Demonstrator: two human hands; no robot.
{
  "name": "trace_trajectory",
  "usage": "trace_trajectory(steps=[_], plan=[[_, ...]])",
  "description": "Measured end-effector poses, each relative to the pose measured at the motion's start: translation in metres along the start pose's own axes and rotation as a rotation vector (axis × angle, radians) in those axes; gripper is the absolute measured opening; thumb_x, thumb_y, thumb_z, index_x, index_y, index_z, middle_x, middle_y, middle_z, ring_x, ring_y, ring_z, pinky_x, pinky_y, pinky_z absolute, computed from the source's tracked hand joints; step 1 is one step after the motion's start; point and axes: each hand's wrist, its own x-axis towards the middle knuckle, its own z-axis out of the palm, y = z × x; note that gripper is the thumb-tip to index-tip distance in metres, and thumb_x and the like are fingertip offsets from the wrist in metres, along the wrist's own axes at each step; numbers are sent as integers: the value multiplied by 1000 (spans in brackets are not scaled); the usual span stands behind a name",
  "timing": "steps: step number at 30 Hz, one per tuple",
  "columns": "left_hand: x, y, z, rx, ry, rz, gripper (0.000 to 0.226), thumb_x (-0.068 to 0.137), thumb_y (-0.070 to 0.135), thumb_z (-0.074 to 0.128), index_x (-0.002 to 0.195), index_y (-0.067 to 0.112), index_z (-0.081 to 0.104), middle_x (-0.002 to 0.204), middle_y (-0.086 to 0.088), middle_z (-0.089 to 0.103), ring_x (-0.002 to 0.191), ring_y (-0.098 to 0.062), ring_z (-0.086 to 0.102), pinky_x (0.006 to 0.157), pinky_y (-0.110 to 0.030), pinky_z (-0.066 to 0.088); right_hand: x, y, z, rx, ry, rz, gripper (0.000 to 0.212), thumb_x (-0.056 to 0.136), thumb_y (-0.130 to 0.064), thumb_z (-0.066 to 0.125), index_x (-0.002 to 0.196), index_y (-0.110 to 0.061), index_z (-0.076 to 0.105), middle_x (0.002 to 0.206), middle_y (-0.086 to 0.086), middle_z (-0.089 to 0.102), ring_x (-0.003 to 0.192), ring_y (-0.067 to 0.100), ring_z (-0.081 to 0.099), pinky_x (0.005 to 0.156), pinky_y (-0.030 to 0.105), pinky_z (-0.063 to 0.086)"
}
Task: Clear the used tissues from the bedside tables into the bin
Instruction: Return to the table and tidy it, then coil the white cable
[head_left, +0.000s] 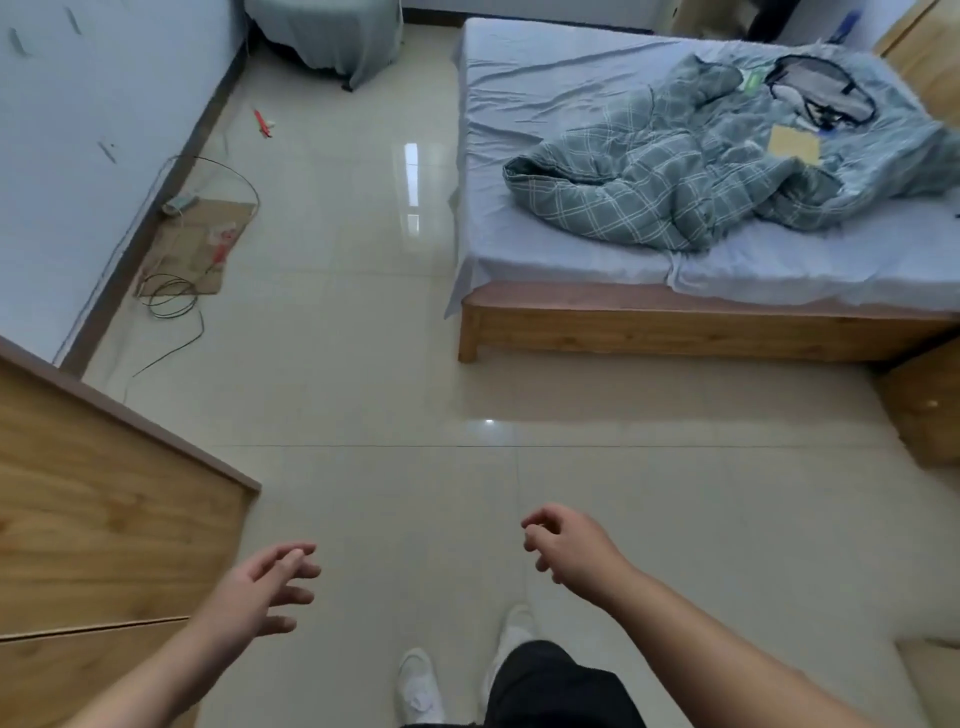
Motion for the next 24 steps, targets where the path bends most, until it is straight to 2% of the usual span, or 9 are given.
trace_trajectory(steps=[4, 6, 12, 17, 21, 24], plan=[[32, 18, 12, -52, 9, -36, 20, 109, 21, 54, 114, 16, 74, 107, -13, 78, 81, -27, 72, 62, -34, 55, 28, -11, -10, -10, 19, 29, 13, 93, -27, 56, 94, -34, 67, 89, -4, 76, 67, 8, 68, 59, 24, 49], [51, 38, 21, -63, 9, -28, 20, 110, 19, 53, 115, 16, 72, 106, -14, 77, 82, -27, 71, 63, -35, 55, 51, -13, -17, -12, 20, 57, 13, 93, -25, 56, 92, -33, 67, 88, -4, 76, 67, 9, 69, 58, 24, 49], [109, 123, 48, -57, 27, -6, 20, 110, 21, 53, 113, 19, 73, 109, -14, 77, 84, -23, 70, 67, -36, 56, 146, -45, -50, -8, -17, 111, 14, 96, -21, 55, 99, -28, 67, 89, -3, 76, 67, 14, 70, 57, 28, 54], [153, 229, 42, 13, 54, 127, 18, 110, 23, 54, 114, 24, 72, 105, -4, 78, 89, -20, 72, 71, -33, 59, 225, -147, -97, 56, -30, 18, 16, 95, -11, 55, 102, -15, 69, 88, 5, 75, 59, 15, 62, 49, 27, 44], [197, 301, 25, -52, 110, 217, 18, 109, 23, 55, 111, 26, 73, 99, -1, 80, 88, -18, 75, 70, -33, 60, 272, -250, -130, 25, -14, -140, 15, 95, -11, 58, 100, -16, 71, 87, 5, 77, 60, 13, 65, 53, 31, 49], [238, 319, 8, -85, 136, 184, 18, 108, 23, 56, 110, 26, 74, 98, -1, 80, 86, -17, 75, 68, -31, 60, 312, -316, -141, 18, -6, -226, 14, 97, -15, 60, 101, -21, 71, 88, 2, 79, 61, 9, 67, 55, 29, 54]])
